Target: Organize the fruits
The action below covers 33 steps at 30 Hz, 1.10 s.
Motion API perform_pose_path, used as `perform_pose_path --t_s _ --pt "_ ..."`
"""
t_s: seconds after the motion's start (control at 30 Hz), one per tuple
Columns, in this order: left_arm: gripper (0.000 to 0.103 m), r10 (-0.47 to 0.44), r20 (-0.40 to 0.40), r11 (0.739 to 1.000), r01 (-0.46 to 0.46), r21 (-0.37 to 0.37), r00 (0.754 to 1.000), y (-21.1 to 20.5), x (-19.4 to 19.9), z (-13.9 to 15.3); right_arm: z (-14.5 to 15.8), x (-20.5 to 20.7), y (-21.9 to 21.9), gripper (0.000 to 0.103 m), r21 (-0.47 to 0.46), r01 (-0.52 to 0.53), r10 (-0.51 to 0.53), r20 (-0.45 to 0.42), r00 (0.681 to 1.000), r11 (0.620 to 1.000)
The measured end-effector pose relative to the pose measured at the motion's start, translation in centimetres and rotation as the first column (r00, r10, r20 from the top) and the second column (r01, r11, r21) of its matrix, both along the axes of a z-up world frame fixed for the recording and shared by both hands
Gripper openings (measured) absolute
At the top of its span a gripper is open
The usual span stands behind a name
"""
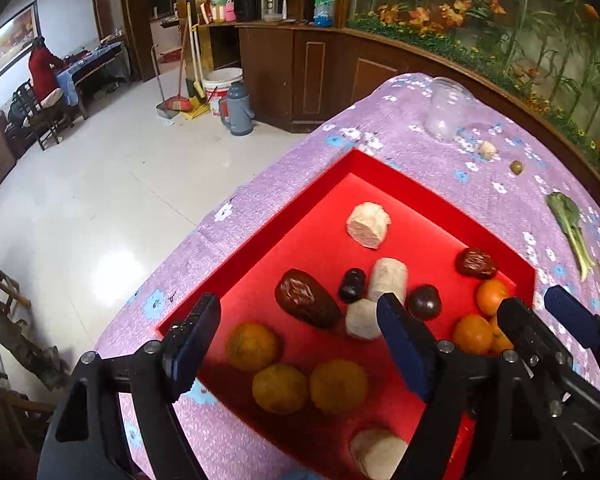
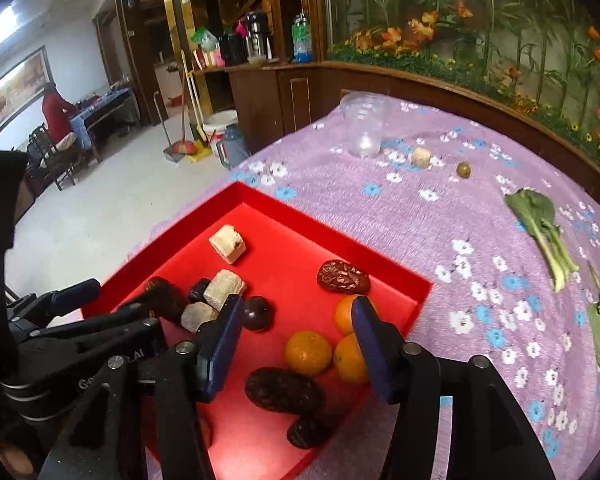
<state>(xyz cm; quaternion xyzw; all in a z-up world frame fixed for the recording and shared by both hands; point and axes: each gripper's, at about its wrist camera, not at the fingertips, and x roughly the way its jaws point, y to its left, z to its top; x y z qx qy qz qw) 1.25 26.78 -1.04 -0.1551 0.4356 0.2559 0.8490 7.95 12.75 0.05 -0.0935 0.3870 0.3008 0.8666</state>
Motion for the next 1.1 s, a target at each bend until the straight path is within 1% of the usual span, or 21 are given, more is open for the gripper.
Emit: perform_pose_path --t_s 0.1,0.17,0.2,0.23,0.33,0.4,0.47,0.6,0.87,1.1 --pt "0.08 -0.009 0.011 1.0 0.009 0.014 1.0 -1.0 -1.2 0.7 0.8 -0.9 -1.4 0.076 0.027 0.007 -0.007 0.015 1.0 1.0" --pt "0.081 -0.009 0.034 1.0 0.009 0.019 0.999 -1.8 -2.5 1.1 1.4 -1.9 -2.7 0.095 0.068 0.001 -0.002 0.02 1.0 0.998" --pt "0.086 -0.005 0.038 1.0 0.004 0.022 0.999 -2.0 -3.0 1.1 1.6 -2.4 -3.2 0.1 0.074 -0.009 0.007 0.028 1.0 0.997" --pt "0.089 -0.004 0.048 1.0 0.003 0.016 0.999 -2.4 -3.8 1.2 1.7 -2.8 -3.8 0.103 0.076 -0.017 0.014 0.035 0.999 0.997" --pt "0.09 -0.008 0.078 1.0 0.007 0.013 0.997 -3.5 -5.6 1.4 2.1 -4.7 -5.6 0.103 0.087 -0.06 0.055 0.057 0.997 0.994" --pt "0.091 -0.023 0.085 1.0 0.023 0.009 0.996 -4.3 -6.5 1.5 2.2 -6.0 -6.5 0.103 0.069 -0.094 0.088 0.077 0.993 0.993" --pt "0.092 -0.033 0.085 0.999 0.032 0.014 0.996 -4.9 -7.0 1.5 2.1 -7.3 -7.4 0.103 0.053 -0.124 0.118 0.095 0.988 0.991" --pt "0.093 -0.032 0.081 1.0 0.031 0.004 0.996 -5.6 -7.4 1.2 2.1 -9.1 -8.9 0.103 0.046 -0.147 0.141 0.113 0.984 0.988" --pt "0.093 -0.031 0.049 1.0 0.031 0.005 0.998 -6.3 -7.3 0.7 2.2 -10.2 -9.0 0.103 0.025 -0.169 0.164 0.134 0.977 0.985" --pt "0.093 -0.025 0.033 1.0 0.025 0.001 0.999 -6.1 -7.2 0.3 1.8 -10.0 -8.6 0.103 0.028 -0.175 0.17 0.129 0.977 0.984"
